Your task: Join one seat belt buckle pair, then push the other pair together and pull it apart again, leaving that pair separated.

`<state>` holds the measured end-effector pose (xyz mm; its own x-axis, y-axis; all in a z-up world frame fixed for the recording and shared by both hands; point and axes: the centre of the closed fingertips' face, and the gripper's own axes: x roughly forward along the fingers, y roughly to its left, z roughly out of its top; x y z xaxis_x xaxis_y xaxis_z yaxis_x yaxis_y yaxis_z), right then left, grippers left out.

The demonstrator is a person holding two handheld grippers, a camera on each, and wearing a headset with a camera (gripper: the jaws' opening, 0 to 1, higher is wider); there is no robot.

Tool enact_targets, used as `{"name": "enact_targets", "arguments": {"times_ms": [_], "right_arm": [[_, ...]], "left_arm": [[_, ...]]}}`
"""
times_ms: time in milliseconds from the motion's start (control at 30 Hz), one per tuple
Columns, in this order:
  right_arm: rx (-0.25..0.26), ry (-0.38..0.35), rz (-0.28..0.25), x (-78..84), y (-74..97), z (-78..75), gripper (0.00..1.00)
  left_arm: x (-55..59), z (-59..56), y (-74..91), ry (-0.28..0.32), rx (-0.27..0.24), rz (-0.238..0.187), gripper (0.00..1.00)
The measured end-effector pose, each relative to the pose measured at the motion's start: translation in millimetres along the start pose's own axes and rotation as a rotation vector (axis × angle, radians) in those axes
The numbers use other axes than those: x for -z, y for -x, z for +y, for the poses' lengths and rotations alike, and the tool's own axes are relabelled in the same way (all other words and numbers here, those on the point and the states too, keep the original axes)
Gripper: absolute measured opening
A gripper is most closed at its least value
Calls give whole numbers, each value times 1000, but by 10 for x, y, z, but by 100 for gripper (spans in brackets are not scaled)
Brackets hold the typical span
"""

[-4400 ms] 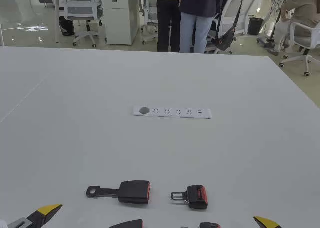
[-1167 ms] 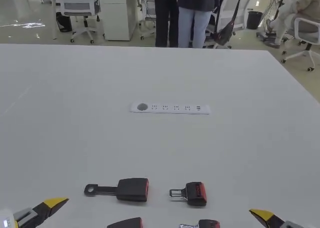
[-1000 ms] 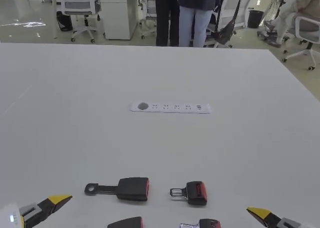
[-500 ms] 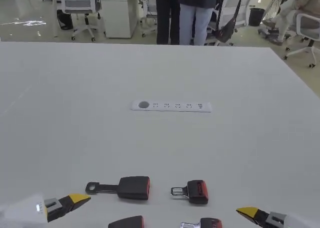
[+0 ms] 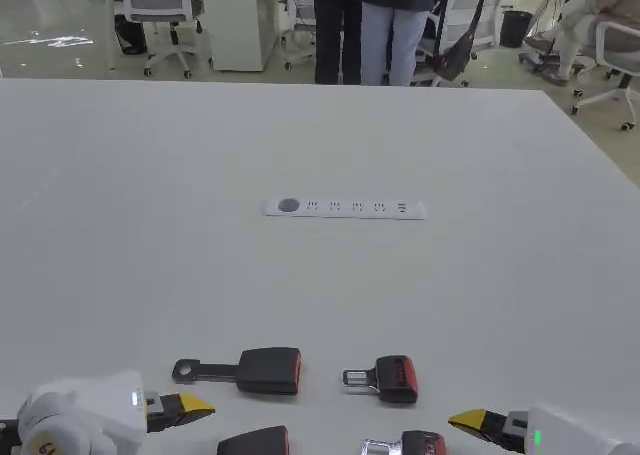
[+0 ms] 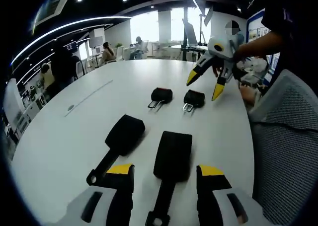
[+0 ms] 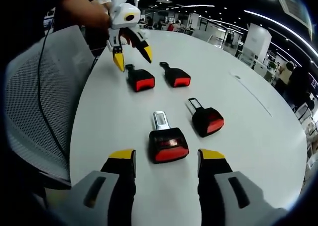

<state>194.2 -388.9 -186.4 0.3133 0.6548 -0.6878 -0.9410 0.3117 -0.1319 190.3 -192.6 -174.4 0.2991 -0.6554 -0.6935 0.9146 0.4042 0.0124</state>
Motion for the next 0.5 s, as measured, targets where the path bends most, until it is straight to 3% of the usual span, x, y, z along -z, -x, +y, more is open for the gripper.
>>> {"name": "enact_targets", "arguments": {"times_ms": [233, 500], "right_arm": [[-33, 32, 30, 6, -80, 7, 41], [-66, 64, 51, 14, -138, -3, 34]], "left_arm": [[-49, -4, -97, -54, 47, 43, 46], [-5, -45, -197, -123, 106, 123, 39]]}}
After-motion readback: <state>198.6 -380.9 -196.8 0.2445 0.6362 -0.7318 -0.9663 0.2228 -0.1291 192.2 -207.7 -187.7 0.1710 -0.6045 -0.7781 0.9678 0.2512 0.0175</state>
